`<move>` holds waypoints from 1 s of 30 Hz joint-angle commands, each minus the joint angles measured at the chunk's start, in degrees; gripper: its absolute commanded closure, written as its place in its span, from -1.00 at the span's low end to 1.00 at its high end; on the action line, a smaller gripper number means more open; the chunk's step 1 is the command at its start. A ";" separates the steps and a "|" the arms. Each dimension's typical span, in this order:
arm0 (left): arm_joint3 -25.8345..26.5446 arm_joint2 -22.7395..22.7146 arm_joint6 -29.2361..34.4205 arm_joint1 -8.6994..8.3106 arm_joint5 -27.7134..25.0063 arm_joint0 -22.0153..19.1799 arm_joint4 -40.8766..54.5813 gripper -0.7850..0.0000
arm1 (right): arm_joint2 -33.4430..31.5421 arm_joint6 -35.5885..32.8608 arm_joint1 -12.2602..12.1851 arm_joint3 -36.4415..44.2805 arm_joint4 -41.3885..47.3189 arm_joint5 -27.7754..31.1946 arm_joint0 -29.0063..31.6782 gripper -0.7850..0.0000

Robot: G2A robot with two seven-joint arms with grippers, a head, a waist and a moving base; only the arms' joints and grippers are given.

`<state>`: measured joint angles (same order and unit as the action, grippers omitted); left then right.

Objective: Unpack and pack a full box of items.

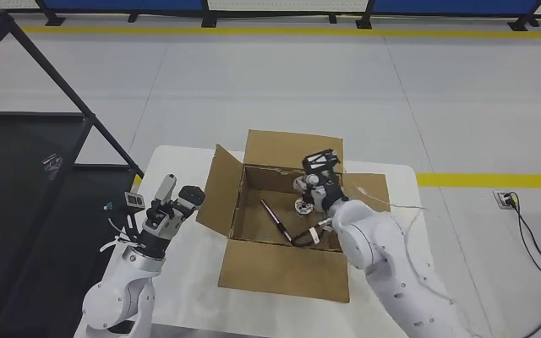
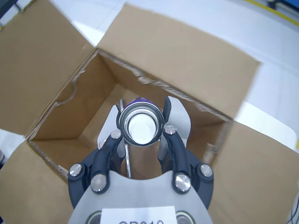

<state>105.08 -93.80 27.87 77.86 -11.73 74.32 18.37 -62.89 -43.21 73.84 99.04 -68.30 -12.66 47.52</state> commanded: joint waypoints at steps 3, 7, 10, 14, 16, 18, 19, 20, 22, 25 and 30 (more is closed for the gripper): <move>0.00 0.00 0.00 0.00 0.00 0.00 0.00 -1.00 | -10.66 1.33 -1.31 9.71 -6.07 -8.56 9.05 1.00; 0.00 0.00 0.00 0.00 0.00 0.00 0.00 -1.00 | -16.62 0.18 -1.72 9.85 -9.48 -13.79 12.49 1.00; 0.00 0.00 0.00 0.00 0.00 0.00 0.00 -1.00 | -19.58 -1.38 -1.85 5.42 -9.60 -14.44 12.17 1.00; 0.00 0.00 0.00 0.00 0.00 0.00 0.00 -1.00 | -21.57 -1.91 -1.83 -3.13 -7.98 -13.76 10.56 1.00; 0.00 0.00 0.00 0.00 0.00 0.00 0.00 -1.00 | -21.56 -2.82 -1.82 -8.23 -8.55 -13.13 8.97 1.00; 0.00 0.00 0.00 0.00 0.00 0.00 0.00 -1.00 | -21.62 -3.46 -1.80 -13.24 -7.96 -11.70 7.18 1.00; 0.00 0.00 0.00 0.00 0.00 0.00 0.00 -1.00 | -21.50 -3.95 -1.77 -15.49 -7.50 -10.79 6.31 1.00; 0.00 0.00 0.00 0.00 0.00 0.00 0.00 -1.00 | -21.52 -4.04 -1.74 -17.36 -6.81 -9.84 5.52 1.00; 0.00 0.00 0.00 0.00 0.00 0.00 0.00 -1.00 | -21.81 -3.62 -1.67 -20.31 -5.31 -8.80 4.50 1.00; 0.00 0.00 0.00 0.00 0.00 0.00 0.00 -1.00 | -22.35 -2.94 -1.68 -22.91 -3.70 -6.94 4.01 1.00; 0.00 0.00 0.00 0.00 0.00 0.00 0.00 -1.00 | -22.41 -3.26 -1.71 -25.27 -3.34 -5.70 3.16 0.36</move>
<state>105.08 -93.80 27.87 77.86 -11.73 74.32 18.37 -85.29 -46.48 72.13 74.11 -71.74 -18.45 50.82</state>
